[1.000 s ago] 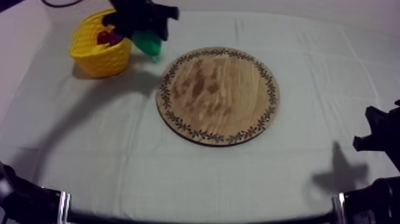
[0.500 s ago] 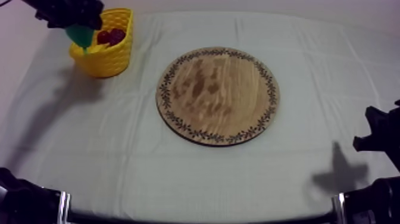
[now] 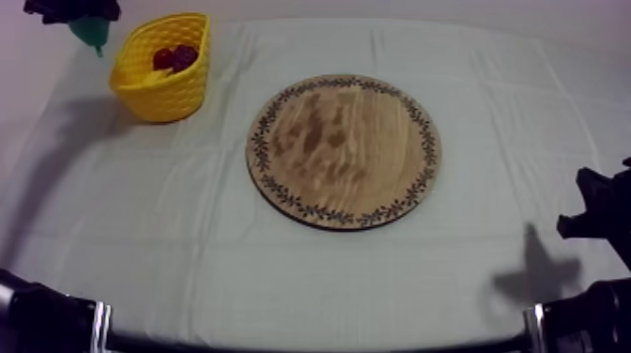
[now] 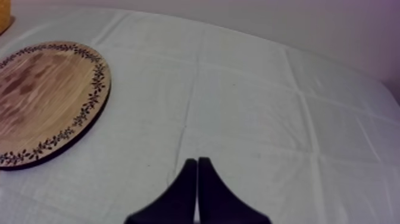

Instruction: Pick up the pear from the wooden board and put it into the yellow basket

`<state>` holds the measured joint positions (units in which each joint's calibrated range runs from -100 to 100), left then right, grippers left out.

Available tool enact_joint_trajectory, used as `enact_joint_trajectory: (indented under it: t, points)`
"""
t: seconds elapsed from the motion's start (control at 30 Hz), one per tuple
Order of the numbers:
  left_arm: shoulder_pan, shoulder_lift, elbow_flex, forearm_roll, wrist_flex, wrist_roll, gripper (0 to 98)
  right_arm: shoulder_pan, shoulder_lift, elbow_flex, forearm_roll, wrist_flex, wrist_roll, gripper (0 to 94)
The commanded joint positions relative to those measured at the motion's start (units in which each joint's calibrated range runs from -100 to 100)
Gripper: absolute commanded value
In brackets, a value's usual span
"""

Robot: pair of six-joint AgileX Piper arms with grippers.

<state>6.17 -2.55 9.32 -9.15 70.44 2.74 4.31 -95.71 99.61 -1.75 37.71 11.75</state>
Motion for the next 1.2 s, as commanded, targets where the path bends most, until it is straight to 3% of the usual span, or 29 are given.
enact_joint_trajectory:
  t: [0.0,0.87,0.93,1.07,1.17]
  points:
    - [-0.7,2.3,-2.9,0.09,-1.3,-0.3,41.9,0.0,0.0,0.1,0.0,0.0,0.0,0.5]
    - [2.3,25.9,-16.7,0.76,-4.3,1.2,41.0,0.0,0.0,0.1,0.0,0.0,0.0,0.5]
    - [2.3,26.7,-17.4,0.89,-4.3,1.2,46.4,0.0,0.0,0.1,0.0,0.0,0.0,0.5]
    - [2.3,27.6,-18.5,0.79,-3.9,1.5,76.5,0.0,0.0,0.1,0.0,0.0,0.0,0.5]
    - [2.3,28.0,-19.4,0.57,-3.2,1.9,89.2,0.0,0.0,0.1,0.0,0.0,0.0,0.5]
